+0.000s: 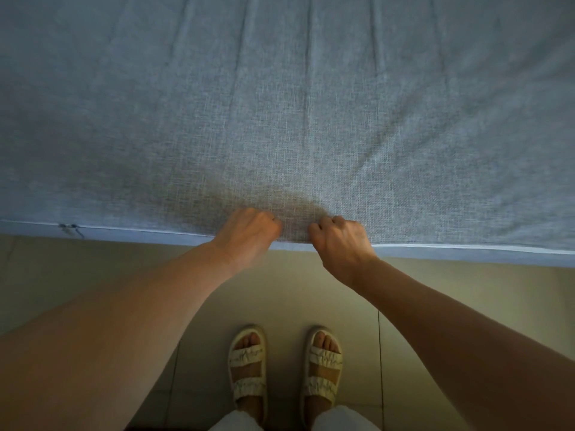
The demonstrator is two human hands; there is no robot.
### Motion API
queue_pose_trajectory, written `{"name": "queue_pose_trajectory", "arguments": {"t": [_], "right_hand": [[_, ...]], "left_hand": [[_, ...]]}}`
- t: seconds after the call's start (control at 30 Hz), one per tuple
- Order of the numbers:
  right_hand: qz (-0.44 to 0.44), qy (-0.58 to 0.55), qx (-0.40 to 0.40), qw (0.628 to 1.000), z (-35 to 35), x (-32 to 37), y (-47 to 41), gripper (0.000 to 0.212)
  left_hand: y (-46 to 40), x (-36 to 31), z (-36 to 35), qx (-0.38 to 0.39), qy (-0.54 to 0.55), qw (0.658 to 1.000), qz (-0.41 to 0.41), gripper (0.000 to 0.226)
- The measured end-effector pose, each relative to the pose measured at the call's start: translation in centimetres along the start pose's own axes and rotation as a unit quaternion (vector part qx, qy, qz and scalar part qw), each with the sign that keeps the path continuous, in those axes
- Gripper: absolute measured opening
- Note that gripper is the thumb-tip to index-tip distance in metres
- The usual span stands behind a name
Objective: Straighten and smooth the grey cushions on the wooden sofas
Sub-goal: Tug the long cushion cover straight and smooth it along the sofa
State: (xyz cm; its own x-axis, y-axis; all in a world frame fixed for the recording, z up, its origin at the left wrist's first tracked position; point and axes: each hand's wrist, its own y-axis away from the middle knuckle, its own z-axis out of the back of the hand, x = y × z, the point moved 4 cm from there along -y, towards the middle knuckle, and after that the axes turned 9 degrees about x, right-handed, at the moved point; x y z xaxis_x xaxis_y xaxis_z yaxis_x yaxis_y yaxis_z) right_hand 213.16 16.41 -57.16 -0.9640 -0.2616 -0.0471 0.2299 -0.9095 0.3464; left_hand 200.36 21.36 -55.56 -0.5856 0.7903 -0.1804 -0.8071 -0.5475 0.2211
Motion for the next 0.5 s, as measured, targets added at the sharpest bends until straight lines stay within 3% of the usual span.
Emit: {"name": "queue_pose_trajectory", "arguments": {"t": [0.13, 0.23, 0.5], "right_hand": [[0.017, 0.008, 0.048, 0.999, 1.3, 1.6, 2.6, 0.020], [0.028, -0.019, 0.104, 0.994, 1.4, 2.9, 5.0, 0.025], [0.062, -0.027, 0.144, 0.987, 4.2, 6.1, 10.8, 0.029]], "left_hand": [[2.3, -1.7, -0.3, 0.077, -0.015, 0.996, 0.040, 0.022], [4.4, -3.2, -0.1, 0.141, -0.018, 0.989, 0.048, 0.028], [9.8, -7.0, 2.1, 0.204, 0.007, 0.978, 0.041, 0.027]]}}
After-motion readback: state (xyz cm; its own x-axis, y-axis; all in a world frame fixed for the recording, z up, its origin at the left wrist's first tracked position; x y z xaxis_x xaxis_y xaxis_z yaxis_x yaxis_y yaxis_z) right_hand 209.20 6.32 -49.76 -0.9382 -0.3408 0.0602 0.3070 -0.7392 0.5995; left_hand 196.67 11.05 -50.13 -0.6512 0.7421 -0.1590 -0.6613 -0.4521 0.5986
